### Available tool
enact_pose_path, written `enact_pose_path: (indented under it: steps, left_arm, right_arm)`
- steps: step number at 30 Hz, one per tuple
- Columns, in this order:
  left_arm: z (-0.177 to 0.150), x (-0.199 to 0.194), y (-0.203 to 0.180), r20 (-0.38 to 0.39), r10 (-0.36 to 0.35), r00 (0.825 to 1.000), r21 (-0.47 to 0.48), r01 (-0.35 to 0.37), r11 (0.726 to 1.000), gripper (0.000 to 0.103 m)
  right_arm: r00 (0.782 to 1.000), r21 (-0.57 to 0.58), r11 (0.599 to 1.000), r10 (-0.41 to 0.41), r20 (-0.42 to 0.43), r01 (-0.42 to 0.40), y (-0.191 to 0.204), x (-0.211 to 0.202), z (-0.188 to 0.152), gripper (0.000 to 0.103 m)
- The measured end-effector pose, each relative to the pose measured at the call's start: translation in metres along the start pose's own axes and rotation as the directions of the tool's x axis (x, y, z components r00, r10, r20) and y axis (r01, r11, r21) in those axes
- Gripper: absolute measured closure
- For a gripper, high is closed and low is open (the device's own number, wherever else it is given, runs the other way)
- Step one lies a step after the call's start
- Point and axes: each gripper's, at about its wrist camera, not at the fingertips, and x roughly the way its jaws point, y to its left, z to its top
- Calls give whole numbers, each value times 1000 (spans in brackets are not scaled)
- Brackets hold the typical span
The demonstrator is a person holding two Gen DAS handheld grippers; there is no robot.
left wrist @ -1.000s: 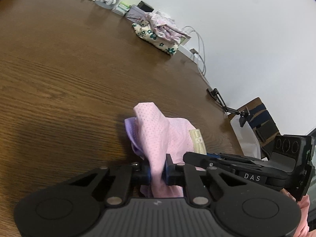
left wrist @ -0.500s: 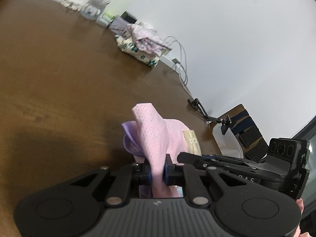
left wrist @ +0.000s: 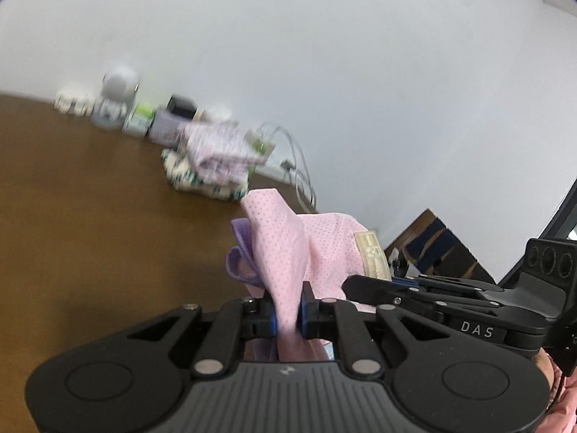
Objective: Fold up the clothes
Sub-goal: 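Carry the bundle with both tools to the clothes stack by the wall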
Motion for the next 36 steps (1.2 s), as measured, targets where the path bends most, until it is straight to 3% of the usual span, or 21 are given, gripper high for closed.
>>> enact_pose_path:
  steps: [10,22,28,36]
  left_arm:
    - [78,42,-8,52,13,999,56,-16,998,93]
    - [184,155,41,15,30,999,12,-30,999,93]
    - [203,214,83,-30,34,999,-53,-36,998,93]
    - [215,281,137,-93,24,995,-137,-36,990,93]
  right_arm:
    - [997,8,998,-64,53,64,-38,26,78,94]
    - [987,57,986,-161,18,160,-119,116,176,94]
    - [979,65,977,-200,-29,201,-166,185,197,94]
    - [981,149,971,-179,-77,189,-214,255,187,94]
